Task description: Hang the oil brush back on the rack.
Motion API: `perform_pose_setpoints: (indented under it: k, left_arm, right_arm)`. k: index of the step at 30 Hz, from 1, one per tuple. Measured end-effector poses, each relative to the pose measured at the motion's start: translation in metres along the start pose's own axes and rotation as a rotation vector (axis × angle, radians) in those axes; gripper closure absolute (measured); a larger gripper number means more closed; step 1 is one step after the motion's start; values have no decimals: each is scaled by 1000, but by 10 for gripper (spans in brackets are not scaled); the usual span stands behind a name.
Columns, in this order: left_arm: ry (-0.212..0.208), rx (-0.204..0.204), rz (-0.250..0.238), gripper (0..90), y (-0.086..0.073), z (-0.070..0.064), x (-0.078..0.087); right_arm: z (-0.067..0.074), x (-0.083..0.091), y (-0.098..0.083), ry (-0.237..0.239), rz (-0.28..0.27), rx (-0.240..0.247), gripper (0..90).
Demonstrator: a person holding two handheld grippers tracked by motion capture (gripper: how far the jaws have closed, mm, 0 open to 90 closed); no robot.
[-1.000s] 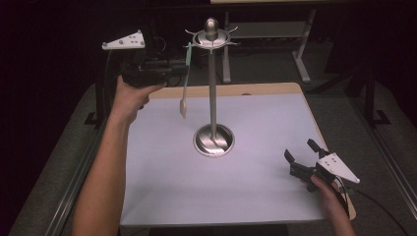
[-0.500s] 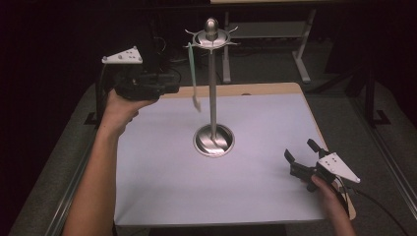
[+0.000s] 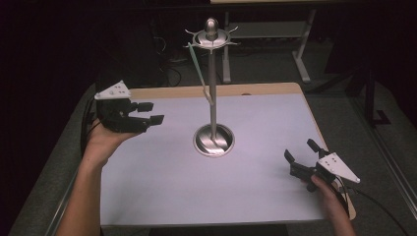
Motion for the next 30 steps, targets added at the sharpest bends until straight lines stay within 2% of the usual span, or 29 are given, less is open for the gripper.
perform_pose_setpoints:
  k: [5,10,11,12,13,15,19,20,21,22,23,24,25,29,30]
  left_arm:
    - [42,7,29,358,-28,-5,10]
    - [74,20,55,337,-53,-10,12]
    - [74,20,55,336,-53,-10,12]
    - [85,26,73,333,-65,-10,11]
    - [85,26,73,329,-65,-10,11]
    - [89,36,78,329,-75,-10,11]
    - [103,67,103,294,-98,-10,10]
    - [107,68,106,280,-108,-8,10]
    - [111,85,114,273,-113,-9,10]
    - [111,85,114,267,-113,-9,10]
    - [116,85,124,257,-122,-9,10]
    - [116,85,124,249,-122,-9,10]
    - [121,96,131,244,-131,-9,10]
    - [145,115,143,216,-150,-9,10]
    - [146,109,151,200,-155,-8,11]
  right_arm:
    - [0,0,0,-1,3,4,104]
    - [0,0,0,-1,3,5,104]
    - [0,0,0,-1,3,5,104]
    - [0,0,0,-1,2,5,104]
    - [0,0,0,-1,2,5,104]
    - [0,0,0,-1,1,6,104]
    - [0,0,0,-2,2,3,104]
    - [0,0,0,-2,1,6,104]
    - [0,0,0,-2,1,5,104]
    - [0,0,0,-2,1,5,104]
    - [0,0,0,-3,1,5,104]
    - [0,0,0,-3,1,5,104]
    - [0,0,0,-3,1,5,104]
    - [0,0,0,-4,0,7,104]
    - [0,0,0,-4,0,8,104]
Point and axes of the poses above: each handheld gripper's, and its own axes: x roughly backward along the jaws, y roughly out of its top, z roughly to its left, the point moved 8 cm from there along -x, roughly forward along the jaws, and after that the axes turned 14 degrees about -z, right-handed, at the moved point
